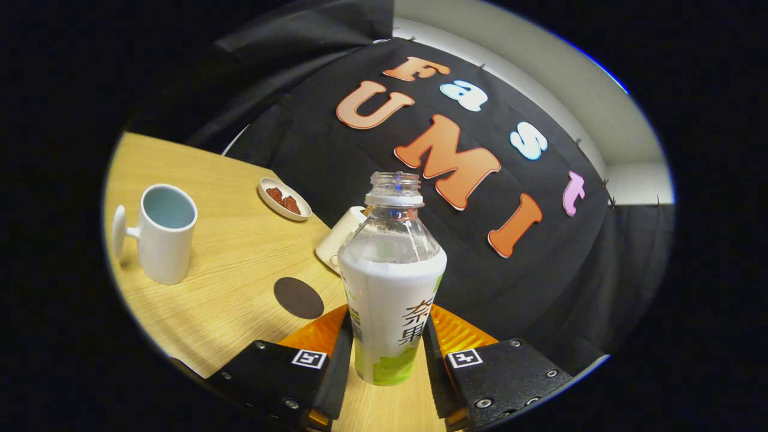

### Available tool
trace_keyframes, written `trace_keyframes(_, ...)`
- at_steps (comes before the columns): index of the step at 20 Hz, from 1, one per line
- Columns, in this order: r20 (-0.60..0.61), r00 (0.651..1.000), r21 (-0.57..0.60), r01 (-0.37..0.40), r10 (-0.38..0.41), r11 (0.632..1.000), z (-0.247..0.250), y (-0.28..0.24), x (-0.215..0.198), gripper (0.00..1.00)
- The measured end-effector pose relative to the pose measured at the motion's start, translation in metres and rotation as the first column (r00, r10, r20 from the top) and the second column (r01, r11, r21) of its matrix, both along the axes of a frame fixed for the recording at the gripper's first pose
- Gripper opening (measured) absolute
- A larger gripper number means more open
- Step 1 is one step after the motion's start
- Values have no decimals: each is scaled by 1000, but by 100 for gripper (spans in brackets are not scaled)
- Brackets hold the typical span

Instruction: Take the bottle from table, then pour the juice into the cup, finally place the bottle on the coaster

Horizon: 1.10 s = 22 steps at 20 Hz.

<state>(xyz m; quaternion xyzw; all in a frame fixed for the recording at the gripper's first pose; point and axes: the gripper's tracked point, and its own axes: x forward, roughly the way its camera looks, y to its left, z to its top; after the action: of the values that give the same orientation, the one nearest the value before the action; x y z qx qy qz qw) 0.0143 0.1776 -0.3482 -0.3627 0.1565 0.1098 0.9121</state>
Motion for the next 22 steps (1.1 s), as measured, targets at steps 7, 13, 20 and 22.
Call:
trace_keyframes(7,111,978,-293,-135,174,946,6,42,5,58)
trace_keyframes(13,168,931,-478,-211,325,853,17,65,8,58)
trace_keyframes(20,222,871,-623,-219,438,751,30,77,15,58)
trace_keyframes(22,219,866,-639,-220,449,737,27,78,13,58)
